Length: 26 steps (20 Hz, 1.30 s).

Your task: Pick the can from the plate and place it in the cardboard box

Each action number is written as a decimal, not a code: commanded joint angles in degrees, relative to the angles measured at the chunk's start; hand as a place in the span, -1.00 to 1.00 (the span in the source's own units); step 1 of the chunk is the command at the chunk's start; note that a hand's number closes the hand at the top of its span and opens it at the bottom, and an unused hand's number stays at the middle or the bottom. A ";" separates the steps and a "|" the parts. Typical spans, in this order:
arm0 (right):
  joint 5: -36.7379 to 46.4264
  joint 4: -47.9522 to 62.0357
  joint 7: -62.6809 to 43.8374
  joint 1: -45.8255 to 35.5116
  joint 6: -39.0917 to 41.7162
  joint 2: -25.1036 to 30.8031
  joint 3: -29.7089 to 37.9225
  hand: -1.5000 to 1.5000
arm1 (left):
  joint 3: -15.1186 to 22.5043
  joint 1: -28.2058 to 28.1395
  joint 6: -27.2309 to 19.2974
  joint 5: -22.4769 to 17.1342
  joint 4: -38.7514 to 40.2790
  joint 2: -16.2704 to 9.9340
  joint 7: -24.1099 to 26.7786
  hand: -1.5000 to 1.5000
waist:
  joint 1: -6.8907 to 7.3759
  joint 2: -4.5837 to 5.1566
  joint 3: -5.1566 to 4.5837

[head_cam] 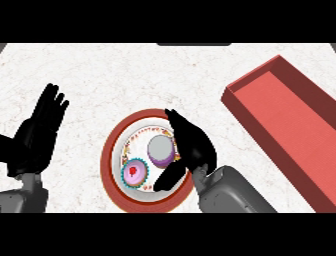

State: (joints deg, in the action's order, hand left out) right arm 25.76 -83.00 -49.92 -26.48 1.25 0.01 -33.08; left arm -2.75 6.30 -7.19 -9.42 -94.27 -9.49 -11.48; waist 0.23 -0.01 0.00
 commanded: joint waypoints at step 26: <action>16.60 -3.91 5.33 0.30 1.53 0.01 -23.02 1.00 | -0.74 0.53 0.37 3.25 1.61 2.77 0.41 0.00 | -0.59 -0.46 -0.09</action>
State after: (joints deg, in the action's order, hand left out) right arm 38.35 -82.30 -42.74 -27.13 -0.33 0.28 -44.78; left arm -3.19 6.00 -6.59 -6.70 -94.72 -6.76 -12.03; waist -0.12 -0.39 0.00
